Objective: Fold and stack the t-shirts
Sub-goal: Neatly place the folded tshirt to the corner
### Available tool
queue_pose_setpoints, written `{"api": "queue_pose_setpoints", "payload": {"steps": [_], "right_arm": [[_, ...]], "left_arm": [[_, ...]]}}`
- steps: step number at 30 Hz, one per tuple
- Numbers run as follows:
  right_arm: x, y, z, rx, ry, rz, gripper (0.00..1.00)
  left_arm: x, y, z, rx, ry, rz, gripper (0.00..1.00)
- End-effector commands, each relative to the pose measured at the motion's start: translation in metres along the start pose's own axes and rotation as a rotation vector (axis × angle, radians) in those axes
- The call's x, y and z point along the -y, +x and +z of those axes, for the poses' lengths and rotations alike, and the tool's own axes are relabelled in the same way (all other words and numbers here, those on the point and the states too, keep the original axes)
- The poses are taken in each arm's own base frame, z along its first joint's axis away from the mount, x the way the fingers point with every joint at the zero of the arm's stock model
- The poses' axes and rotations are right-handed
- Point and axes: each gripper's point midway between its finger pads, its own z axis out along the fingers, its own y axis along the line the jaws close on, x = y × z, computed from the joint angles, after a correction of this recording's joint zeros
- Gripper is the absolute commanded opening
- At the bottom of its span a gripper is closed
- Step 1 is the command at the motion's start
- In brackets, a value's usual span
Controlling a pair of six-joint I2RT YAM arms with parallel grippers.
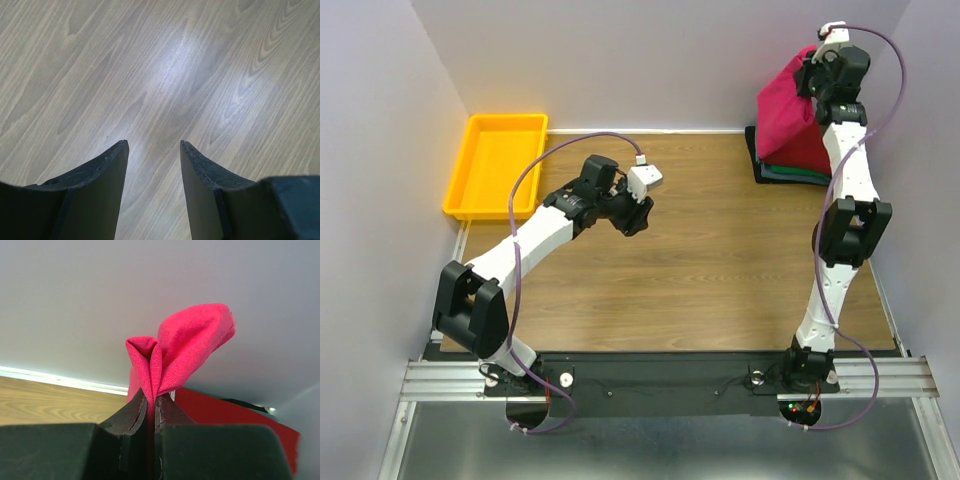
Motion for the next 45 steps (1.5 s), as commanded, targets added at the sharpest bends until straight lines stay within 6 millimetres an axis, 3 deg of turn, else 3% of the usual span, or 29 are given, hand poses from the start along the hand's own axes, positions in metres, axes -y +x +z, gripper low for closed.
{"api": "queue_pose_setpoints", "payload": {"steps": [1,8,18,23,33,36,39,40,45], "right_arm": [[0.027,-0.023,-0.009,0.07,0.024,-0.1,0.01],[0.084,0.022,-0.003,0.003,0.057,-0.198,0.01],[0.114,0.075,0.014,-0.052,0.021,-0.294,0.01],[0.132,0.088,0.022,-0.05,0.025,-0.348,0.01],[0.148,0.106,0.028,-0.051,0.036,-0.424,0.01],[0.151,0.111,0.026,-0.072,0.044,-0.46,0.07],[0.165,0.117,0.023,-0.093,0.104,-0.462,0.35],[0.169,0.111,0.023,-0.084,0.13,-0.463,0.49],[0.184,0.082,0.017,-0.036,0.233,-0.477,0.68]], "left_arm": [[-0.001,-0.01,-0.001,0.012,0.02,0.014,0.57],[0.003,-0.008,-0.004,-0.02,0.052,0.022,0.57],[0.002,-0.009,-0.001,-0.062,0.071,0.028,0.57],[0.002,-0.005,-0.001,-0.079,0.068,0.025,0.57],[-0.003,0.0,0.001,-0.101,0.05,0.026,0.57],[-0.003,0.001,0.001,-0.107,0.052,0.029,0.57],[-0.005,0.002,0.0,-0.11,0.045,0.033,0.57],[-0.005,0.002,0.0,-0.112,0.044,0.032,0.57],[-0.006,0.002,-0.001,-0.106,0.04,0.031,0.57]]}}
